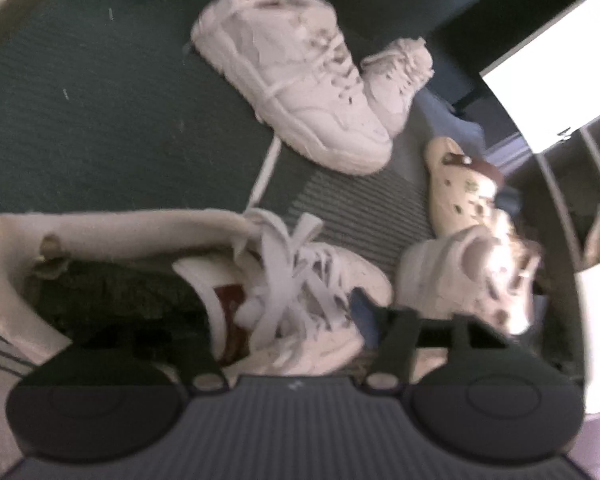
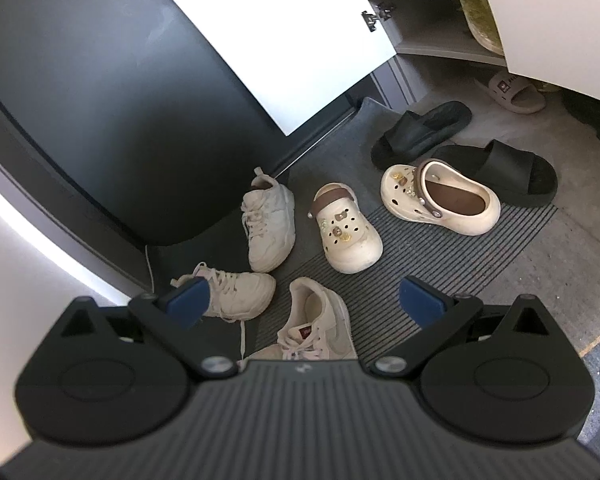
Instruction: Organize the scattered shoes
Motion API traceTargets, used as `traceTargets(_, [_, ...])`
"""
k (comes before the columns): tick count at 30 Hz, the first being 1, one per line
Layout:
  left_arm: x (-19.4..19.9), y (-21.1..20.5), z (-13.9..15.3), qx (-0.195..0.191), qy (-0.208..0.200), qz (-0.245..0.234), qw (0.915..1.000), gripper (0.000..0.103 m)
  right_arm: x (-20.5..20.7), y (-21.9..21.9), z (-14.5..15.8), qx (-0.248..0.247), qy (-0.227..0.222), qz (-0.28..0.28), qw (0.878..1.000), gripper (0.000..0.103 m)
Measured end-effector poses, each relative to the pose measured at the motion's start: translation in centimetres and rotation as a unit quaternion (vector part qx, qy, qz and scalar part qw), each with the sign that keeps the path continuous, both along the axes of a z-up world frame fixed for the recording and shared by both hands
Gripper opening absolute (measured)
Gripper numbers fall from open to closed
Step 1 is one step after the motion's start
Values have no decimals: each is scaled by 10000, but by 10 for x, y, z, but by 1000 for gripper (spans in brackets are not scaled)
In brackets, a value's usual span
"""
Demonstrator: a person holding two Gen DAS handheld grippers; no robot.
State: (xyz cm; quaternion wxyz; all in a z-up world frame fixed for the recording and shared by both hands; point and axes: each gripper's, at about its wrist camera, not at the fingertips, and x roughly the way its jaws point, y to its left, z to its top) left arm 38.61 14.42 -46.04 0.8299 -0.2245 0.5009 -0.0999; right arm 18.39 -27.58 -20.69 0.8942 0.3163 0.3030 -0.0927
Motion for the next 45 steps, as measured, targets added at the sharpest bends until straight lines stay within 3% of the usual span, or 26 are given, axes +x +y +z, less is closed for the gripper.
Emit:
traceTargets(4, [-10, -10, 10, 256, -155, 37, 9995, 24, -4, 4, 0, -21, 2, -20, 10000, 103])
traceTargets(10, [-35, -14, 27, 236, -278, -135, 9992, 18, -15, 17, 2, -73, -19, 35, 10000, 103])
traceTargets(14, [-62, -20, 35, 316, -379, -347, 9982, 17, -24, 28, 4, -119, -46, 118, 9998, 103])
traceTargets(21, [-116, -7, 56, 98, -487, -217, 9985, 17, -51, 43, 12, -167, -114, 311, 9993, 103])
traceTargets(29, [-185, -1, 82, 49, -673, -391, 9970, 17, -81, 64, 21, -263, -257, 479, 9982, 103])
traceTargets(35, [-221, -11, 79, -194, -568, -629, 9962, 16, -85, 68, 20, -297, -214, 535, 9979, 103])
traceTargets(45, [-252, -52, 64, -263, -255, -1218, 9919, 16, -86, 71, 18, -338, -106, 612, 9975, 103])
